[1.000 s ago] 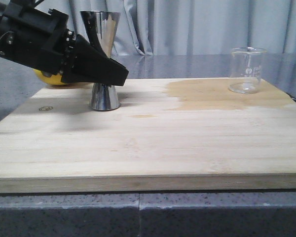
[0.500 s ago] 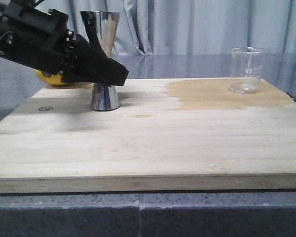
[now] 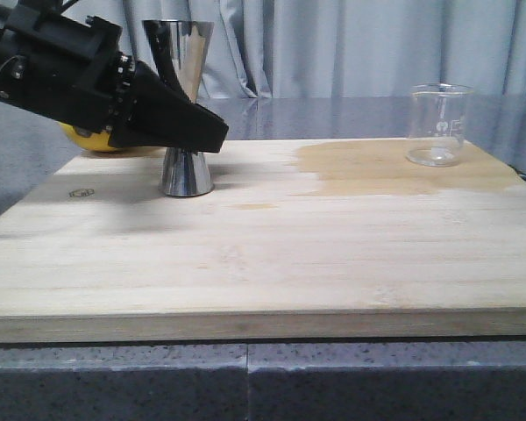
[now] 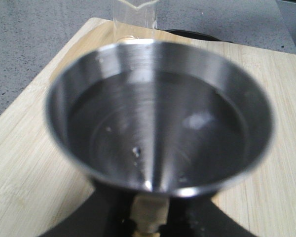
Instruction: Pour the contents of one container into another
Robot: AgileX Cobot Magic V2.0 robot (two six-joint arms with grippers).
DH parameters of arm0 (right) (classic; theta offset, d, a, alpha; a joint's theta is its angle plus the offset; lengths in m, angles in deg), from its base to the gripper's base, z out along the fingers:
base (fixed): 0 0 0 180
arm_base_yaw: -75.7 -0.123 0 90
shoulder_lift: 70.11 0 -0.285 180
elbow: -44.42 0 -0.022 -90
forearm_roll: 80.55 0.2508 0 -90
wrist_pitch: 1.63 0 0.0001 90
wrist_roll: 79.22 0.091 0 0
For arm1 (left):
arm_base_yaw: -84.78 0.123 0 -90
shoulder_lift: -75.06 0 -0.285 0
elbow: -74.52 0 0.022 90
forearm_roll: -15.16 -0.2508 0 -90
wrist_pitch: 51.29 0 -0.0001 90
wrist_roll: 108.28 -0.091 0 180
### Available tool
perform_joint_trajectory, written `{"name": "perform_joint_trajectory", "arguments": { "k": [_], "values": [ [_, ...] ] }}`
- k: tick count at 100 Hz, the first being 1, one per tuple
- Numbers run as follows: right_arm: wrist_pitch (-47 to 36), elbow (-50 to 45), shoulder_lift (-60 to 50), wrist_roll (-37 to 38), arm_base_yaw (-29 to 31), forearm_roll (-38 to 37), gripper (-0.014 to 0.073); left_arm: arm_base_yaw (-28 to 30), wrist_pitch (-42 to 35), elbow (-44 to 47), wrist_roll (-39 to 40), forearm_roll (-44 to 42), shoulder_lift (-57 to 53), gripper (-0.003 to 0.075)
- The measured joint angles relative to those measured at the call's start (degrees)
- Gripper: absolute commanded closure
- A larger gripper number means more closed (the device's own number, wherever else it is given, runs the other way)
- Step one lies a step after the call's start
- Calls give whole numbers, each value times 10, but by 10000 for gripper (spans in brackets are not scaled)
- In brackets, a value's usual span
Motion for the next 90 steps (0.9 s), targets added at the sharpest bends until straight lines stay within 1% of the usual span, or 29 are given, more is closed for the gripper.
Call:
{"name": "perform_joint_trajectory", "arguments": {
  "k": [90],
  "values": [
    [0, 0, 0, 0, 0, 0, 50, 0, -5, 0, -7, 1, 2, 721]
  ]
}}
